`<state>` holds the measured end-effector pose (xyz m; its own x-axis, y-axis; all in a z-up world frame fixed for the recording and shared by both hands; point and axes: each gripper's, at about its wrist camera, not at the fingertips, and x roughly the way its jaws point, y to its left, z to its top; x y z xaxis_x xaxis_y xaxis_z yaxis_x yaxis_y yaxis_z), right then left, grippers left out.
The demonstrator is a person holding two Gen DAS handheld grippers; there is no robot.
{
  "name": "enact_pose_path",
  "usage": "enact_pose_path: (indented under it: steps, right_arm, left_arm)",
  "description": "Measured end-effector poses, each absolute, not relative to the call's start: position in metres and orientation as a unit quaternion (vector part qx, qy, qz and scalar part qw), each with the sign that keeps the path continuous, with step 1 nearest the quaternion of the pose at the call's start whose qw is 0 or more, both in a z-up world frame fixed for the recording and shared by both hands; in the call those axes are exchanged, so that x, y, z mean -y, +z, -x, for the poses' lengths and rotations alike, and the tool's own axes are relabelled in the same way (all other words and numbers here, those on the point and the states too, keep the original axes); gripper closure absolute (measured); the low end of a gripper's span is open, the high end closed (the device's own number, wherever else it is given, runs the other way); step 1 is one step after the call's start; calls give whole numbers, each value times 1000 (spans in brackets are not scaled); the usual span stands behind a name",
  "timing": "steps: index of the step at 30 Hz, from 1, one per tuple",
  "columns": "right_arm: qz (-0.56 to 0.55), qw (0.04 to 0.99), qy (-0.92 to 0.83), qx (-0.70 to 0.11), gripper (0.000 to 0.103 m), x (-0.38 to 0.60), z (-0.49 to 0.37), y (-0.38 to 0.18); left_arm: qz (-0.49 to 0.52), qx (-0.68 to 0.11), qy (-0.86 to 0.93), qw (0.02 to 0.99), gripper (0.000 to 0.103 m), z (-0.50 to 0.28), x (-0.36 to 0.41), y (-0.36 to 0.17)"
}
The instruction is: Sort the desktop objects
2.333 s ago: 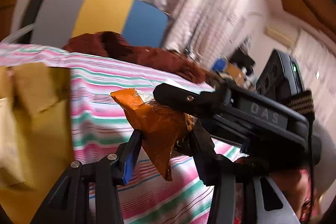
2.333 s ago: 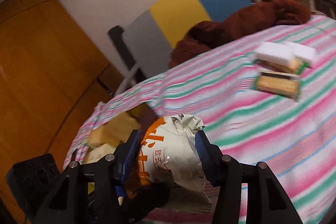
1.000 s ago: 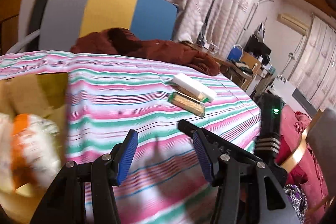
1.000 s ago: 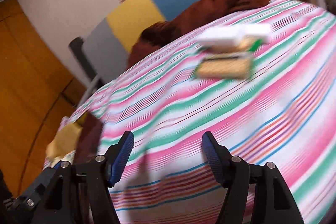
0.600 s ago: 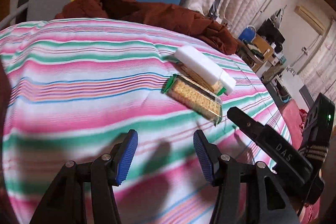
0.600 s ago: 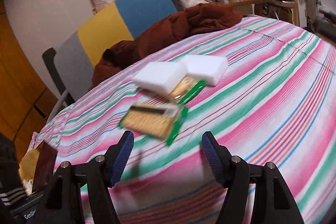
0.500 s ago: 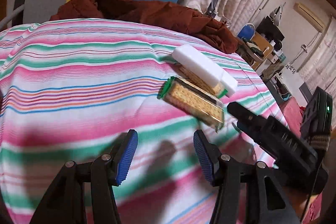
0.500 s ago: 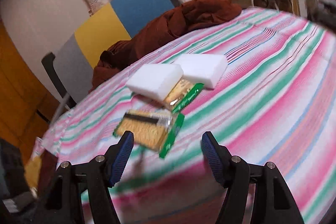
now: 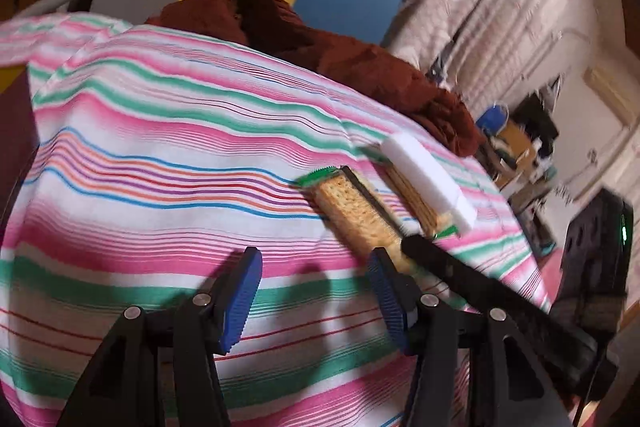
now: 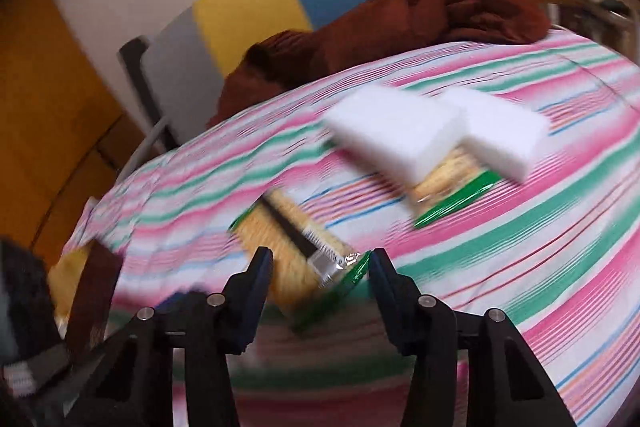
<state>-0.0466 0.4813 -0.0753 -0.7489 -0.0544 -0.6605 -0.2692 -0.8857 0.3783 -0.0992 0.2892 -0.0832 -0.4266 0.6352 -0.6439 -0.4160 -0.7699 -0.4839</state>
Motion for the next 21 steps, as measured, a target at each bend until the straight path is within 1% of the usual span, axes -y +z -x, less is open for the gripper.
enact_pose_path:
  steps: [3,5,8,10,11,13,15,18,20,21]
  right_arm:
    - [346,58,909,-222,51,-476,39,-73]
    - [340,108,910,-213,51,-488,36,-71]
    - [324,141,909,-221,51,-506,33,-67]
    - [317,150,912,-212,48,-512,35,-64]
    - [315,153,914,-205,48,-514,37,-62]
    - [310,160,920,-178,41,-514,43,-58]
    - [311,165,923,-158,40,-516,51,-54]
    - [320,177,923,-122,34,-521,65,-51]
    - [330,186,920,-104,34,-525,72,-50]
    - [336,186,917,-108,34,-530,74,-52]
  left_arm:
    - [434,113,839,308,45,98,-294,-82]
    - [434,93,844,302,44,94,-302,-78]
    - [428,81,845,310,43,90,-315,-71]
    - [422,71,850,307,42,90,-325,-67]
    - [419,65,853,304,41,91,-330,-64]
    - [422,53,854,300,41,96,-341,-63]
    - [432,43,849,300,40,101,-352,-65]
    - [461,11,838,292,39,111,-370,-77]
    - [446,-8,846,293,38,112,-377,-78]
    - [444,-13,846,296,37,112,-379,-79]
